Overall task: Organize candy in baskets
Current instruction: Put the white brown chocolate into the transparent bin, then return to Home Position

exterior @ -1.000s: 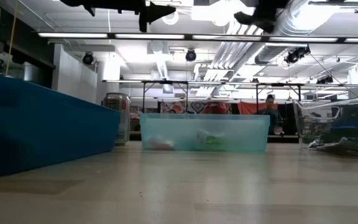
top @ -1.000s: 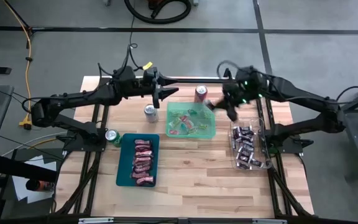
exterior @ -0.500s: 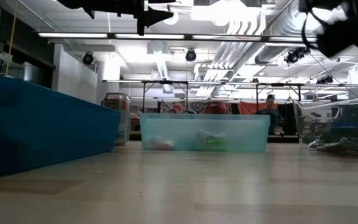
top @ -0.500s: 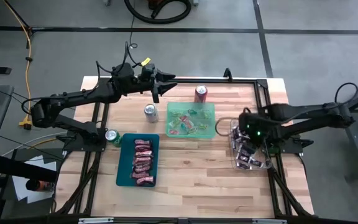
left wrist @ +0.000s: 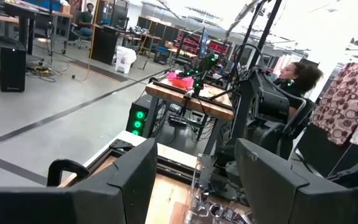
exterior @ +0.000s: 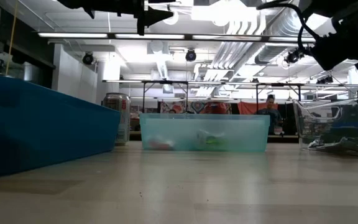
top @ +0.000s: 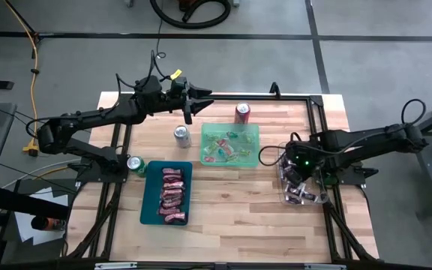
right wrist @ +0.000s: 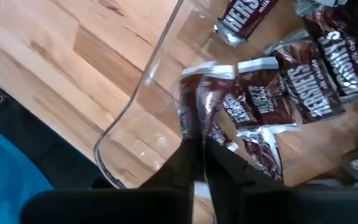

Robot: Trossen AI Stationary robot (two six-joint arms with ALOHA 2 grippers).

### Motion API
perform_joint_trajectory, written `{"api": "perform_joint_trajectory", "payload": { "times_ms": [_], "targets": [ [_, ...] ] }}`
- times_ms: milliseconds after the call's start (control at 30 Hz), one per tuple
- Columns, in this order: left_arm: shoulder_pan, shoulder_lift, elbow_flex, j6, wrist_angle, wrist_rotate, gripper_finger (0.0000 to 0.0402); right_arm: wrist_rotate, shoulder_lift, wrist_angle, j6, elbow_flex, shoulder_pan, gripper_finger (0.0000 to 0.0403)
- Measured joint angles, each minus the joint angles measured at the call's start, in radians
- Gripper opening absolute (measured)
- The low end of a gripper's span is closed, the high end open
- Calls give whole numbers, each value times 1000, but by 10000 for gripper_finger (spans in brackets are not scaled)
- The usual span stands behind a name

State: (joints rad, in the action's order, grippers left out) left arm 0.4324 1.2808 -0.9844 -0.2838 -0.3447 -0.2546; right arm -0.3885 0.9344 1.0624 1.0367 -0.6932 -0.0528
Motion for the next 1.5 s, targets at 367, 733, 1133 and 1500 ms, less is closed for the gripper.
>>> {"api": "perform_joint_trajectory", "payload": {
  "times_ms": [367, 733, 1133, 1500],
  "targets": [
    [0, -8, 0, -1, 2, -1, 203, -3, 0, 25, -127, -99, 2, 165],
    [27, -93, 0, -2, 10, -1, 203, 429, 1, -280, -481, -358, 41, 167],
    [-14, -229, 10, -47, 115, 0, 140, 482, 10, -524, -851, -427, 251, 88],
    [-177, -366, 332, -147, -208, 134, 7, 299, 31, -520, -1149, -427, 390, 16]
  ]
}}
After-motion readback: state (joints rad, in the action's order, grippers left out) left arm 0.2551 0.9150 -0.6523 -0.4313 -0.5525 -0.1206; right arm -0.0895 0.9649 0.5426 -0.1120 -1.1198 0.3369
